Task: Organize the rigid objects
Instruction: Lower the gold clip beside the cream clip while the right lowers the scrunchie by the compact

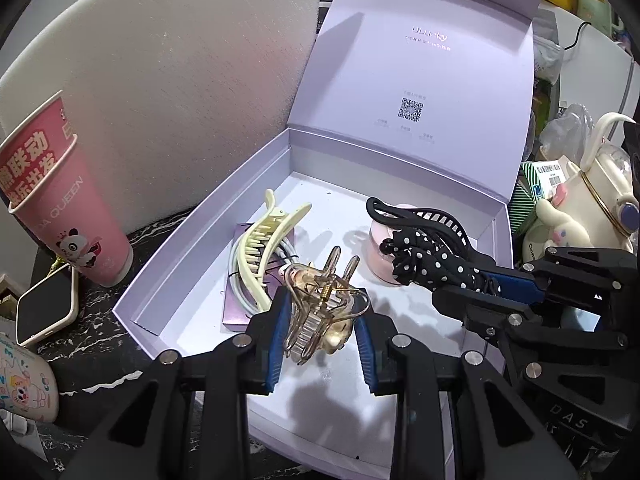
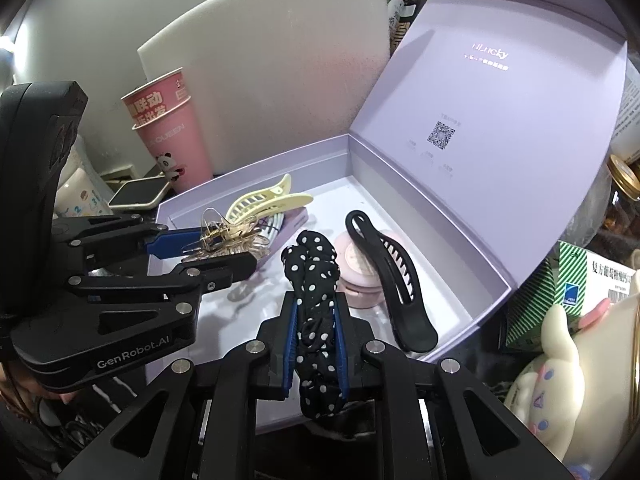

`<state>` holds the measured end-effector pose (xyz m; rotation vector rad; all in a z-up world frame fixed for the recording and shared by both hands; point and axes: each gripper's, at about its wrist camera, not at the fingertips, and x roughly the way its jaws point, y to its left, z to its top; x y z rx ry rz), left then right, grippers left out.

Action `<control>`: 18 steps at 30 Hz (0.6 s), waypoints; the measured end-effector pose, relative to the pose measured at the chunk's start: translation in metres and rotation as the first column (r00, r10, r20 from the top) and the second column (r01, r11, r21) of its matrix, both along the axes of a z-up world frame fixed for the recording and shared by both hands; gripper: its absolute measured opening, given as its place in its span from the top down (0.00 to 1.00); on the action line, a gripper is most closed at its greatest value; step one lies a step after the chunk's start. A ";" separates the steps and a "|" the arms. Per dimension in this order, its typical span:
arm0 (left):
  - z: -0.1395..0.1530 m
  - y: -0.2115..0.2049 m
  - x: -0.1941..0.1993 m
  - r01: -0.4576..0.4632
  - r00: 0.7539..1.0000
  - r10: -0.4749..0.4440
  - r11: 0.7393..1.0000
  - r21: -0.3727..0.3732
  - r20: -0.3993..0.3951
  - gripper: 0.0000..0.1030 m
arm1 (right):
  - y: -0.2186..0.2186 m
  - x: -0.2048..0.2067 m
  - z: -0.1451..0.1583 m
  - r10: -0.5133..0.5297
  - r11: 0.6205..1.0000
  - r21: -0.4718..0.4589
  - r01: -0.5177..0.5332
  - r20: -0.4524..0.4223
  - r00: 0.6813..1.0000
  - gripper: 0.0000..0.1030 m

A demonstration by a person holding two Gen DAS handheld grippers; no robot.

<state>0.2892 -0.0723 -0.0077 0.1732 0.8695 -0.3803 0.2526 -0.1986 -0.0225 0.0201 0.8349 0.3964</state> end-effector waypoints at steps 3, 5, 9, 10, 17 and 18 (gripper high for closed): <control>-0.005 -0.001 0.002 -0.001 1.000 0.001 1.000 0.010 -0.007 0.71 | 0.001 0.001 -0.002 0.001 1.000 -0.007 -0.001 -0.005 1.000 0.84; -0.009 -0.002 0.005 -0.002 1.000 0.002 1.000 0.012 -0.016 0.70 | 0.002 0.002 -0.004 0.000 1.000 -0.013 -0.001 -0.010 1.000 0.84; -0.014 -0.001 0.007 -0.005 1.000 0.005 1.000 0.014 -0.029 0.71 | 0.004 0.004 -0.006 0.001 1.000 -0.021 -0.002 -0.026 1.000 0.84; -0.014 -0.001 0.008 -0.007 1.000 0.007 1.000 0.015 -0.029 0.71 | 0.004 0.005 -0.007 0.003 1.000 -0.022 -0.003 -0.031 1.000 0.84; -0.016 -0.002 0.009 -0.012 1.000 0.012 1.000 0.029 -0.026 0.71 | 0.007 0.010 -0.008 0.001 0.999 -0.041 -0.003 -0.041 0.999 0.84; -0.018 -0.004 0.012 -0.011 1.000 0.012 0.999 0.030 -0.027 0.71 | 0.007 0.011 -0.008 -0.001 0.999 -0.045 -0.001 -0.042 0.999 0.84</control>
